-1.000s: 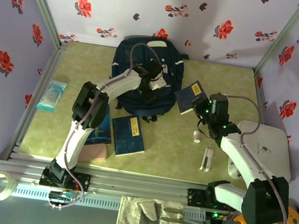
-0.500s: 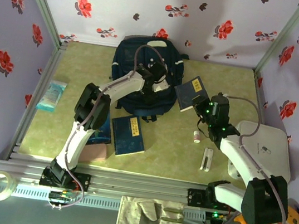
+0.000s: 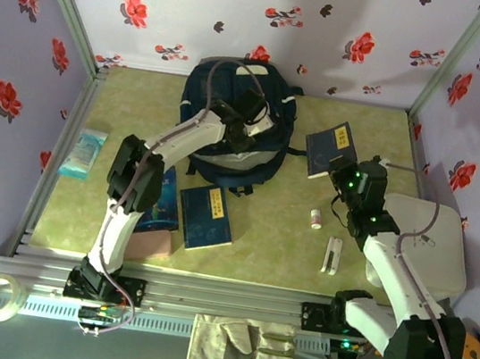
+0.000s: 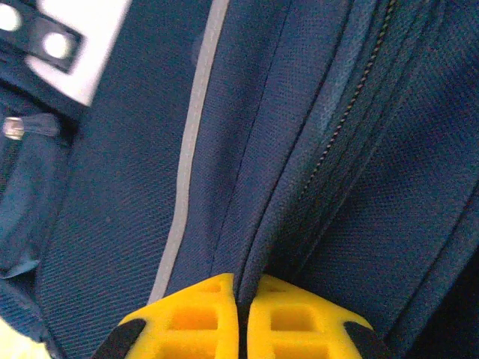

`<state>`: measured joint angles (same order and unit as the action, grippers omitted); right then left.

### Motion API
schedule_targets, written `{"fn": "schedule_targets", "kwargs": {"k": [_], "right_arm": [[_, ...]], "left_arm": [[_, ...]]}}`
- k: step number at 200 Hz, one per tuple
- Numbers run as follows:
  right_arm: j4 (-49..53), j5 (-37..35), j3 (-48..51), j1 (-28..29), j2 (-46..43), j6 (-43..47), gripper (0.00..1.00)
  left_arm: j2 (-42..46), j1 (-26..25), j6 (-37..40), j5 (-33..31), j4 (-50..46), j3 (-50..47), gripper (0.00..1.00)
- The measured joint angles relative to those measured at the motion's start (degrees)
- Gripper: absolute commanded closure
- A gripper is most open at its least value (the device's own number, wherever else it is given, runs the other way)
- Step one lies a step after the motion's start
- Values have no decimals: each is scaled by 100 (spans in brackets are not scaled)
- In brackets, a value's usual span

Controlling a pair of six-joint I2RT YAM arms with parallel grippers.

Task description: Pack books, pencil case, and school supplies into a backpack

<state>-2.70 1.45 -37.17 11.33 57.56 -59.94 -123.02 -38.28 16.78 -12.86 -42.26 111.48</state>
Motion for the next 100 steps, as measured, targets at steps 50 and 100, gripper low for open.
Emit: {"fn": "schedule_targets", "kwargs": {"k": [50, 100], "right_arm": [[116, 293, 199, 0, -293, -2, 88], [-566, 1364, 284, 2, 142, -142, 88]], "left_arm": [[352, 9, -498, -70, 199, 251, 100], [719, -26, -890, -72, 844, 199, 100]]}}
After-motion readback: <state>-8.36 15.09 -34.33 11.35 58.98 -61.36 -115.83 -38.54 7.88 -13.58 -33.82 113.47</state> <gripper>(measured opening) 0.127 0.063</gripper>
